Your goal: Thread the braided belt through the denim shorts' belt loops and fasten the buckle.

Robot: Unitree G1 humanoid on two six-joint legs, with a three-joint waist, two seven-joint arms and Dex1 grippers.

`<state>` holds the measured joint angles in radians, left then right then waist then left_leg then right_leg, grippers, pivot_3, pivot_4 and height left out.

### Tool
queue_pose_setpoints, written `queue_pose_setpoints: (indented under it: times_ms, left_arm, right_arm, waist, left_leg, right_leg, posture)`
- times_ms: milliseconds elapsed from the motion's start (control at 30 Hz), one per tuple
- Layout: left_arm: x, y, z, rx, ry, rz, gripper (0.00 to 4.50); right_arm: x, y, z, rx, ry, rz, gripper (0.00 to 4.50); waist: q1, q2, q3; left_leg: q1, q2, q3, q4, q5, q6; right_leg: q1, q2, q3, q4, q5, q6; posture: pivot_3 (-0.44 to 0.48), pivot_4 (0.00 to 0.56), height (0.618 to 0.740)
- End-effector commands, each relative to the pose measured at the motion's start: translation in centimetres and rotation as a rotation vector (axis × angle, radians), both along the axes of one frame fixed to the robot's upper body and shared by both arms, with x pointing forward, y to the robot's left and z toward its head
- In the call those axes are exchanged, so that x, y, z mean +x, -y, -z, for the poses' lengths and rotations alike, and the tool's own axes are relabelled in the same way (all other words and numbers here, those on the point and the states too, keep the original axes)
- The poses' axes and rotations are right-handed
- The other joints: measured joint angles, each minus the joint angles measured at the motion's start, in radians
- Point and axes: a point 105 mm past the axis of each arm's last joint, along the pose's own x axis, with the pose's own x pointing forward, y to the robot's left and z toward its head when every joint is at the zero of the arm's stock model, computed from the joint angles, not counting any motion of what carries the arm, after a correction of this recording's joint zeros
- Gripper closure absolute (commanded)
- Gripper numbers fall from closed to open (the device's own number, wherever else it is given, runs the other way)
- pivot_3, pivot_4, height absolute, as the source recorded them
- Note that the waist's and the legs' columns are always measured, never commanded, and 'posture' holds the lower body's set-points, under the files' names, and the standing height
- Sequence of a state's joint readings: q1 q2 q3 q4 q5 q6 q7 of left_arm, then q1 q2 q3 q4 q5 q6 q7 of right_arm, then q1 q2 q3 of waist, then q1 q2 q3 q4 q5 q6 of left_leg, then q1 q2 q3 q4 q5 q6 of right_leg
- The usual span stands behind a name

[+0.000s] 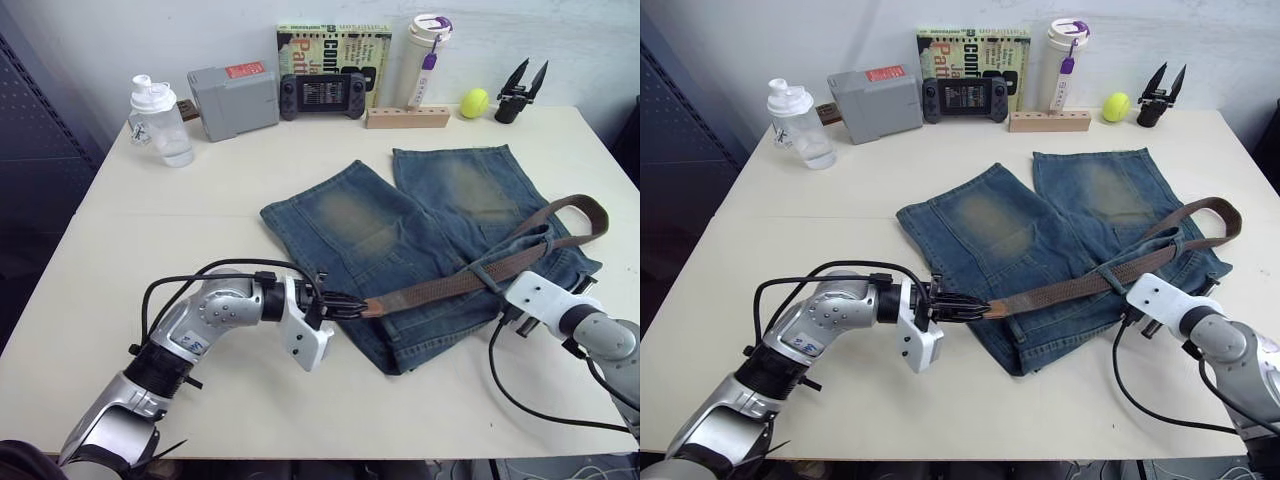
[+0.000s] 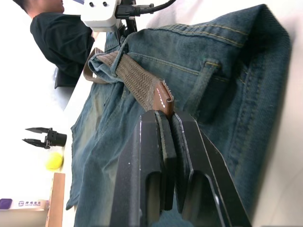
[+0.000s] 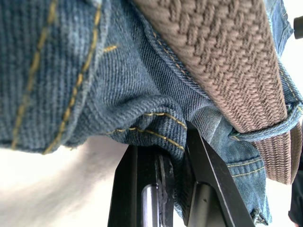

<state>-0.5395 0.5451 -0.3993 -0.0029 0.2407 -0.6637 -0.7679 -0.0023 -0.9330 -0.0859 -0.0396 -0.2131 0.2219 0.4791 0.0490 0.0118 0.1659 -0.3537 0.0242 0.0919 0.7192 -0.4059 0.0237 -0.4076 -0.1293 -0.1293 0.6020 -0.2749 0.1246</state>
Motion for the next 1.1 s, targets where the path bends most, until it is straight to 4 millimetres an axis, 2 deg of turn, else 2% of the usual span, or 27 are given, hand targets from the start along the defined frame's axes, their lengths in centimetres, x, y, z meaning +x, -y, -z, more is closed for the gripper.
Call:
queue_pose_setpoints:
  times_ms: [33, 233, 300, 367, 500, 567, 633, 667, 767, 867, 933, 1000, 1100]
  left_arm:
    - [-0.5, 0.1, -1.2, -0.040, 0.031, 0.027, 4.50]
    - [-0.5, 0.0, -1.3, -0.051, 0.029, 0.025, 4.50]
    - [-0.5, -0.1, -1.4, -0.061, 0.022, 0.022, 4.50]
    - [-0.5, -0.1, -1.4, -0.066, 0.019, 0.022, 4.50]
    - [-0.7, -0.3, -1.5, -0.088, 0.001, 0.029, 4.50]
    - [-0.9, -0.5, -1.6, -0.094, 0.001, 0.035, 4.50]
    - [-0.9, -0.7, -1.7, -0.101, 0.000, 0.039, 4.50]
    - [-1.0, -0.7, -1.8, -0.104, 0.006, 0.041, 4.50]
    - [-1.0, -1.0, -2.1, -0.119, 0.034, 0.048, 4.50]
    - [-0.9, -1.3, -2.0, -0.113, 0.070, 0.054, 4.50]
    - [-0.9, -1.4, -2.1, -0.115, 0.093, 0.056, 4.50]
    - [-0.7, -1.4, -2.4, -0.133, 0.123, 0.051, 4.50]
    - [-0.6, -1.4, -2.5, -0.133, 0.151, 0.047, 4.50]
  right_arm:
    - [-0.1, 0.7, 0.2, 0.011, -0.020, 0.056, 4.45]
    - [-1.0, -0.3, -0.3, 0.129, -0.047, 0.053, 4.45]
    - [-1.3, 0.0, -1.2, 0.137, -0.033, 0.056, 3.63]
    - [-1.9, 0.1, -2.2, 0.153, -0.044, 0.039, 2.98]
    - [-2.7, 0.6, -4.3, 0.148, -0.051, 0.006, 1.10]
    - [-2.9, 0.5, -5.9, 0.162, -0.046, -0.024, 0.15]
    - [-2.9, -0.2, -7.5, 0.249, -0.023, -0.049, 0.06]
    - [-2.9, -1.0, -8.2, 0.346, -0.027, -0.057, 0.06]
    - [-4.5, -6.1, -10.4, 0.834, -0.186, -0.197, 0.06]
    - [-6.4, -8.8, -11.8, 1.161, -0.384, -0.280, 0.06]
    - [-7.5, -9.7, -12.1, 1.272, -0.481, -0.328, 0.06]
    - [-8.0, -10.6, -11.5, 1.396, -0.550, -0.364, 0.06]
    - [-9.4, -12.5, -9.4, 1.514, -0.687, -0.398, 0.06]
  waist:
    - [0.000, 0.000, 0.000]
    - [0.000, 0.000, 0.000]
    - [0.002, 0.000, 0.000]
    - [0.002, 0.000, 0.000]
    - [-0.003, 0.001, 0.000]
    - [-0.007, 0.002, 0.000]
    - [-0.011, 0.002, 0.000]
    - [-0.014, 0.002, 0.000]
    - [-0.022, 0.002, 0.001]
    - [-0.023, 0.001, 0.001]
    - [-0.016, 0.001, 0.001]
    - [-0.012, 0.000, 0.001]
    - [-0.007, 0.000, 0.000]
  left_leg:
    - [0.000, 0.000, 0.000, 0.000, 0.000, 0.000]
    - [0.000, 0.001, 0.000, 0.000, 0.000, 0.000]
    - [0.000, 0.000, -0.001, 0.000, 0.000, 0.000]
    - [0.000, 0.000, 0.000, 0.000, 0.000, 0.000]
    - [0.000, 0.000, 0.000, -0.001, 0.000, 0.000]
    - [0.000, 0.000, 0.000, -0.001, 0.000, 0.000]
    - [0.000, 0.001, 0.000, -0.001, 0.000, 0.000]
    - [0.000, 0.001, 0.000, -0.001, 0.000, 0.000]
    - [0.000, 0.002, -0.001, -0.001, 0.000, 0.000]
    - [0.000, 0.003, -0.008, 0.000, 0.000, 0.000]
    - [-0.001, 0.003, -0.011, 0.000, 0.000, 0.000]
    - [-0.002, 0.003, -0.013, 0.001, 0.000, 0.000]
    - [-0.002, -0.001, -0.013, 0.001, 0.000, 0.000]
  right_leg:
    - [0.000, 0.000, 0.000, 0.000, 0.000, 0.000]
    - [0.000, 0.001, 0.000, 0.000, 0.000, 0.000]
    - [0.000, 0.001, -0.001, 0.000, 0.000, 0.000]
    - [0.000, 0.001, -0.001, 0.000, 0.000, 0.000]
    - [0.000, 0.001, 0.000, 0.000, 0.000, 0.000]
    - [0.000, 0.001, 0.000, 0.000, 0.000, 0.000]
    - [0.000, 0.001, 0.000, 0.000, 0.000, 0.000]
    - [-0.001, 0.001, 0.000, 0.000, 0.000, 0.000]
    - [-0.001, 0.001, 0.000, 0.000, 0.000, 0.000]
    - [-0.001, 0.002, 0.000, 0.001, 0.000, -0.001]
    - [-0.001, 0.000, -0.001, 0.001, 0.000, -0.001]
    - [-0.001, 0.000, -0.003, 0.001, 0.000, -0.001]
    - [-0.001, -0.001, -0.003, 0.001, 0.000, -0.001]
  posture:
    - [0.000, 0.150, 0.731]
    - [0.000, 0.150, 0.731]
    - [0.000, 0.150, 0.731]
    - [0.000, 0.150, 0.731]
    - [0.000, 0.150, 0.731]
    - [0.000, 0.150, 0.731]
    - [0.000, 0.150, 0.731]
    - [0.000, 0.150, 0.731]
    - [0.000, 0.150, 0.731]
    - [0.000, 0.150, 0.731]
    - [0.000, 0.150, 0.731]
    - [0.000, 0.150, 0.731]
    - [0.000, 0.150, 0.731]
